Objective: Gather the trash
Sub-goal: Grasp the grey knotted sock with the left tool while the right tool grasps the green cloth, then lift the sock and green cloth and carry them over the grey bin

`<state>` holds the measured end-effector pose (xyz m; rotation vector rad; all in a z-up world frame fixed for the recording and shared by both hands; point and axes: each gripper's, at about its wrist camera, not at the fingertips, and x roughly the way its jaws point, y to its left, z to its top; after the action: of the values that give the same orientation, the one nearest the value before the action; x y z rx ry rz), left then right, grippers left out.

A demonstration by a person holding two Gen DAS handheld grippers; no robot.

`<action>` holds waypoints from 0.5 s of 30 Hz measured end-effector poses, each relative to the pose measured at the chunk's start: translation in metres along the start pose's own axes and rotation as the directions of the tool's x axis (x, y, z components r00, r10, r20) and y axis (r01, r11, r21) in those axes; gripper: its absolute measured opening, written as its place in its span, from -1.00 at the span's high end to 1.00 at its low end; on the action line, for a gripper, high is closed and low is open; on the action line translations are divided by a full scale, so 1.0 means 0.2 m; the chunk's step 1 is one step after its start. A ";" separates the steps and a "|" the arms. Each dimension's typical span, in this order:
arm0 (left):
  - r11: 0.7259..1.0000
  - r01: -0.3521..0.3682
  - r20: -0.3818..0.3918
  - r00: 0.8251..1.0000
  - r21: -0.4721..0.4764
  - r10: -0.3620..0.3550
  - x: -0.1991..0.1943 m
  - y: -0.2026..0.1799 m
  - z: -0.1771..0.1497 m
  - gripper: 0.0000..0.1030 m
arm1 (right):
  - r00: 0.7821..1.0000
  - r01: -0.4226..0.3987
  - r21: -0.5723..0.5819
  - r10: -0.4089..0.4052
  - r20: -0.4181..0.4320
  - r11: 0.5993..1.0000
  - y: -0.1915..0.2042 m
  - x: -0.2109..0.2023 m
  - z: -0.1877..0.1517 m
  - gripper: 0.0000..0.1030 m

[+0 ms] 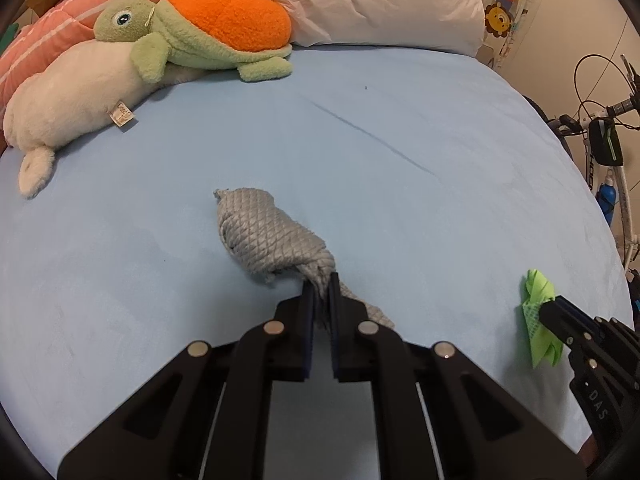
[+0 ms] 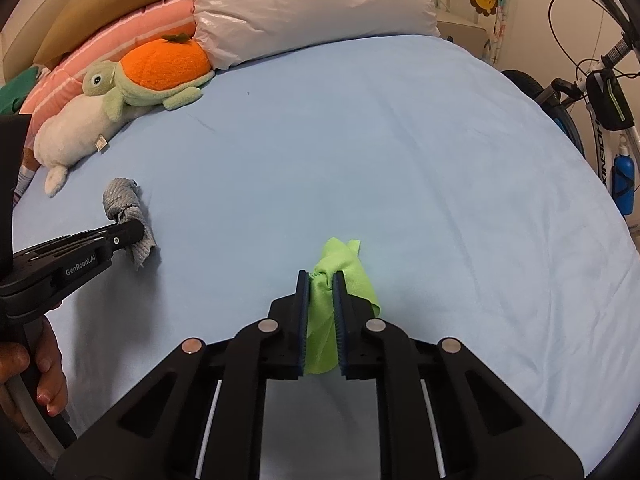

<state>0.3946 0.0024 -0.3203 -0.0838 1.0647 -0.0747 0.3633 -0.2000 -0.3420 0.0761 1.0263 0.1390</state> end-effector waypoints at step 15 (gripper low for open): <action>1.000 0.000 0.001 1.000 0.012 0.000 -0.16 -0.01 -0.13 0.86 | 0.999 -0.031 -0.020 0.032 0.023 0.999 0.04 -0.06 0.00 0.80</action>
<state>0.3560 0.0021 -0.3052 -0.0732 1.0630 -0.0806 0.3558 -0.1931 -0.3314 0.0761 1.0002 0.1762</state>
